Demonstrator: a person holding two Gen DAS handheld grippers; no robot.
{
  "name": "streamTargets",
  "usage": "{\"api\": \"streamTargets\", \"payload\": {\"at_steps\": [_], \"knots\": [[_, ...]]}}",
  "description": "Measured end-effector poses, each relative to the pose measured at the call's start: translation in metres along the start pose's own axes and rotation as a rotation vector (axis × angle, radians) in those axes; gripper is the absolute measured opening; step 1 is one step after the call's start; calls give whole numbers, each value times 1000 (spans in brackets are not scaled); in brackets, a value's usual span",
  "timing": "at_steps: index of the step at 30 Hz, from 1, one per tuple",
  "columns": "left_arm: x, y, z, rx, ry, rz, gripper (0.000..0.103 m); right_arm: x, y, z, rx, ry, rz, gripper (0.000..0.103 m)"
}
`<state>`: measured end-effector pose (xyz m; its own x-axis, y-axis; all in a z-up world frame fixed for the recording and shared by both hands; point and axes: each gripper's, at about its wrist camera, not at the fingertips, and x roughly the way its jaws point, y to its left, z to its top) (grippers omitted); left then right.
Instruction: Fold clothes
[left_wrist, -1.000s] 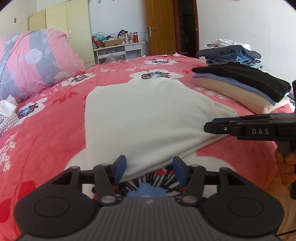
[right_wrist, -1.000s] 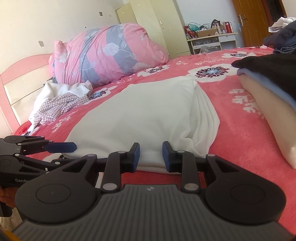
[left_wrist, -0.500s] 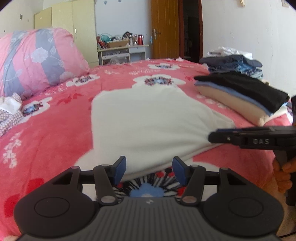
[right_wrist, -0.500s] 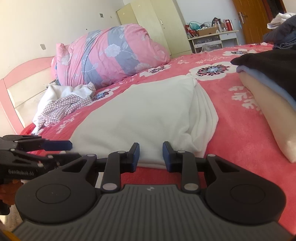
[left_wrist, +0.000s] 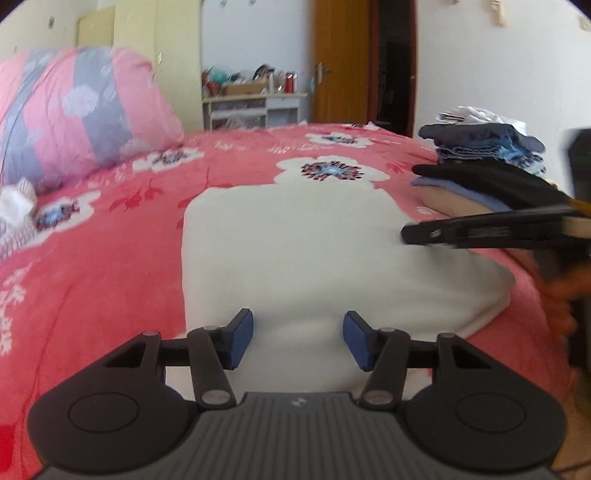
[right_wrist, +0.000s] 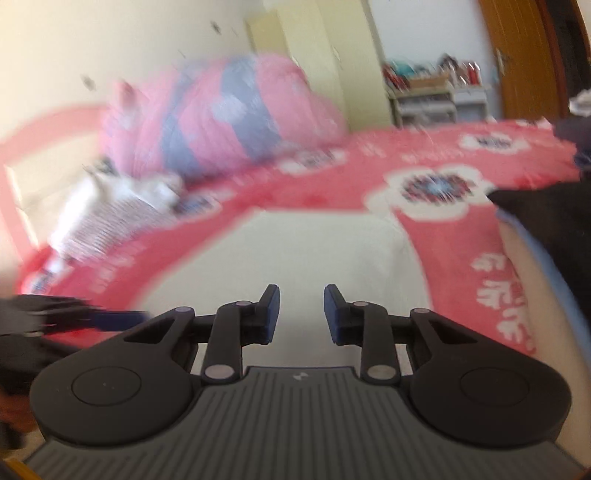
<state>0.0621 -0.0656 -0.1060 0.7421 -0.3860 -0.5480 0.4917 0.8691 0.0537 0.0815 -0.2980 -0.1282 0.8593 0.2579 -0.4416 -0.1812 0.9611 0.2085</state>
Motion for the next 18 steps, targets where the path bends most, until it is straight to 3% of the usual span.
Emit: {"api": "streamTargets", "payload": {"at_steps": [2,5,9,12,13,15,18], "knots": [[-2,-3,-6,39,-6,-1,58,15,-17,3,15,44,-65,25],[-5,-4,-14,48,-18,-12,58,14,-26,26,44,4,-88,23],[-8,-3,-19,20,-32,-28,58,39,-12,59,-48,12,32,23],[-8,-1,-21,7,-43,-43,59,96,-30,69,-47,134,34,20],[-9,0,-22,6,-47,-49,59,109,-42,72,-5,149,40,6],[-9,0,-23,8,-49,-54,59,133,-65,80,76,175,46,1],[-10,3,-27,-7,-59,-71,59,119,-46,110,18,109,-32,8]]}}
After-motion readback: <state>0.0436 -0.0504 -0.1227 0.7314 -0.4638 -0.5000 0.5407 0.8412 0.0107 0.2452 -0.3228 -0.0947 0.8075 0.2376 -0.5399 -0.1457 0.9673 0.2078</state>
